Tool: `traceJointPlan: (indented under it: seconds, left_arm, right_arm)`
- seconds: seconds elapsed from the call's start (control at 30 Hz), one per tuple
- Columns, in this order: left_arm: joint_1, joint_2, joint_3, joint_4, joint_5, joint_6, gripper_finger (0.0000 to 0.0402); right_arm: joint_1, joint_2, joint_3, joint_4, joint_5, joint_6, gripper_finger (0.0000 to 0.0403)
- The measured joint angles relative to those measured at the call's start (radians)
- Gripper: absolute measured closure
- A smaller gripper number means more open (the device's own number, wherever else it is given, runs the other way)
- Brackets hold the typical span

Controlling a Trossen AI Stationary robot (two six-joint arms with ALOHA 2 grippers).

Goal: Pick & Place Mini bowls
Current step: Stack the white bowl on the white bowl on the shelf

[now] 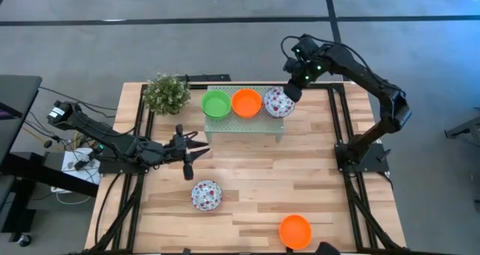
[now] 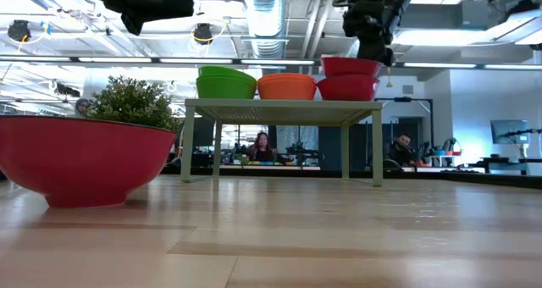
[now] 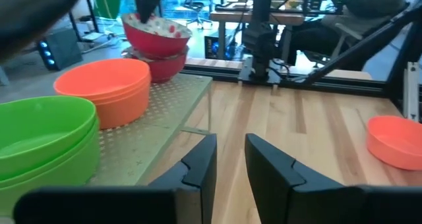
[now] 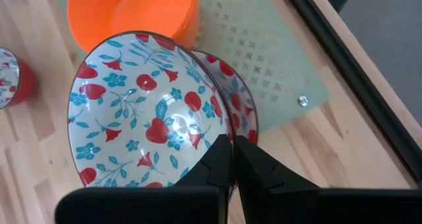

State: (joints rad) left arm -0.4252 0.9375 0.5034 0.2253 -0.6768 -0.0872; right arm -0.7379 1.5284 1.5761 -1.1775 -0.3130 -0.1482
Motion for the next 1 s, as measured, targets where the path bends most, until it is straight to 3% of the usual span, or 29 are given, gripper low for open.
traceJointPlan:
  seconds: [0.67,1.0]
  left_arm:
    - [0.000,0.000,0.000,0.005,0.020,0.000,0.0321]
    - [0.000,0.000,0.000,0.005,0.020,0.000,0.0321]
  right_arm:
    - [-0.007,0.110,0.002,-0.003,-0.028,-0.016,0.0393]
    - [-0.009,0.107,0.001,-0.023,-0.021,-0.019,0.0351]
